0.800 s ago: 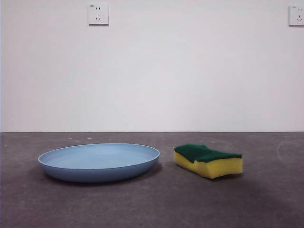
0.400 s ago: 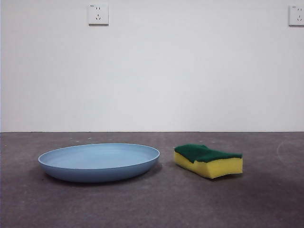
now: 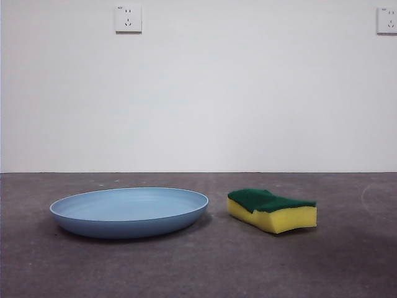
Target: Pick up the plate,pick up the cloth,clean the plate with the cloth
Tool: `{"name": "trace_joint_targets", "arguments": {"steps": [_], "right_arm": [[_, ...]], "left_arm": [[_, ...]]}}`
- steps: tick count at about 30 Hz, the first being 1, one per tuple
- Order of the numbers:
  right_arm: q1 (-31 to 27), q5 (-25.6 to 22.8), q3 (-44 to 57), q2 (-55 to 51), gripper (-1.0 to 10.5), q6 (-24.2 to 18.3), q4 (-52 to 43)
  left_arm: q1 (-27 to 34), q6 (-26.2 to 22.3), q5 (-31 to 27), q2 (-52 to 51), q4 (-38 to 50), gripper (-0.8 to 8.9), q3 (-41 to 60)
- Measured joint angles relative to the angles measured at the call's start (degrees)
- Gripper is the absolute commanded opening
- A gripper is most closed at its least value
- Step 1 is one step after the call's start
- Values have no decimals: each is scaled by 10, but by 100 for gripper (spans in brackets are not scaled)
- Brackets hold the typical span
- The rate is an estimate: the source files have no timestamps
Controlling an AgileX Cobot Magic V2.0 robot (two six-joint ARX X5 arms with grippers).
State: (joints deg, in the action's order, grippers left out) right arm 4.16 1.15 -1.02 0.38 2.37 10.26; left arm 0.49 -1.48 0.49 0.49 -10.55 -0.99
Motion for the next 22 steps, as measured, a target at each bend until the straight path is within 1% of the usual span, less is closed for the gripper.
{"name": "trace_joint_targets", "arguments": {"steps": [22], "right_arm": [[0,0,0,5,1,0,0]], "left_arm": [[0,0,0,0,0,-4,0]]}}
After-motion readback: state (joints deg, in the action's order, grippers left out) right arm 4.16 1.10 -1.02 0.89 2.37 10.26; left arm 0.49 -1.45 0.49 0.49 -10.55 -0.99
